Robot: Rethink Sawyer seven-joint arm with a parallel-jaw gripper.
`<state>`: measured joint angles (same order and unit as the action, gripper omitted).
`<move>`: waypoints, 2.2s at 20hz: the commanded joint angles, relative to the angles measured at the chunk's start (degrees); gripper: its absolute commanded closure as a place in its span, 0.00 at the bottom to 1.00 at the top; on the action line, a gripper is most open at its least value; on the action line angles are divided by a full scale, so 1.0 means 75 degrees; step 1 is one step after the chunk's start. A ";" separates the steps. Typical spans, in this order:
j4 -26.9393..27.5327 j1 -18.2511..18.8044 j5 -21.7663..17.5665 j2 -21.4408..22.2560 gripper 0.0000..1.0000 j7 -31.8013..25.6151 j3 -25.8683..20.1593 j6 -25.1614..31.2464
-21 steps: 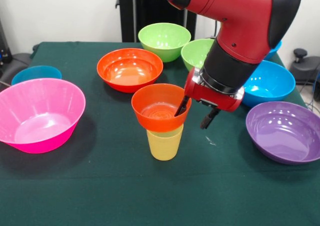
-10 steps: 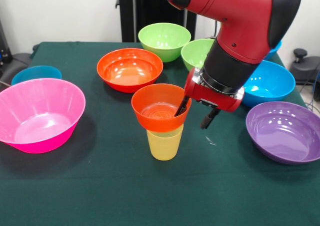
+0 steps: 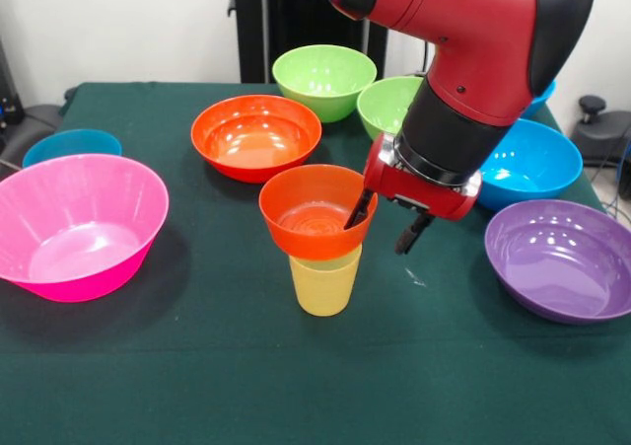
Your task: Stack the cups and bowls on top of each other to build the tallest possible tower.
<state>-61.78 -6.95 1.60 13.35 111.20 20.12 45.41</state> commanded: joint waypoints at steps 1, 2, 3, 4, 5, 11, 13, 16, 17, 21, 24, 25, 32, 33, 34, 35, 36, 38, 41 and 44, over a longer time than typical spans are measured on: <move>-0.0060 -0.0017 -0.0053 0.0077 0.00 0.0581 -0.0599 0.0438; -0.0055 -0.0024 -0.0045 0.0119 0.00 0.0575 -0.0585 0.0520; -0.0051 -0.0032 -0.0036 0.0162 0.00 0.0569 -0.0571 0.0603; -0.0032 -0.0046 -0.0035 0.0194 0.00 0.0570 -0.0546 0.0680; -0.0014 -0.0051 -0.0038 0.0225 0.00 0.0561 -0.0523 0.0753; -0.0020 -0.0085 -0.0032 0.0395 0.00 0.0546 -0.0477 0.1027; 0.0049 -0.0082 -0.0018 0.0441 0.00 0.0525 -0.0473 0.1223; 0.0057 -0.0072 -0.0016 0.0579 0.00 0.0454 -0.0494 0.1458; 0.0047 -0.0067 -0.0014 0.0617 0.00 0.0443 -0.0510 0.1501; -0.0041 -0.0046 -0.0032 0.0713 0.00 0.0431 -0.0565 0.1522; -0.0065 -0.0020 -0.0059 0.0690 0.00 0.0448 -0.0613 0.1431; -0.0050 -0.0012 -0.0068 0.0683 0.00 0.0445 -0.0621 0.1444; -0.0155 -0.0022 -0.0121 0.0719 0.00 0.0458 -0.0635 0.1334; -0.0162 -0.0025 -0.0134 0.0714 0.00 0.0459 -0.0628 0.1307; -0.0187 -0.0022 -0.0149 0.0691 0.00 0.0471 -0.0624 0.1238; -0.0229 -0.0009 -0.0166 0.0655 0.00 0.0475 -0.0630 0.1147; -0.0271 0.0004 -0.0183 0.0618 0.00 0.0480 -0.0636 0.1056; -0.0278 0.0055 -0.0185 0.0558 0.00 0.0473 -0.0662 0.0937; -0.0363 0.0138 -0.0153 0.0620 0.00 0.0395 -0.0718 0.0894; -0.0498 0.0142 -0.0147 0.0651 0.00 0.0398 -0.0756 0.0754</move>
<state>-61.80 -6.89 1.57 19.69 111.20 20.19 51.61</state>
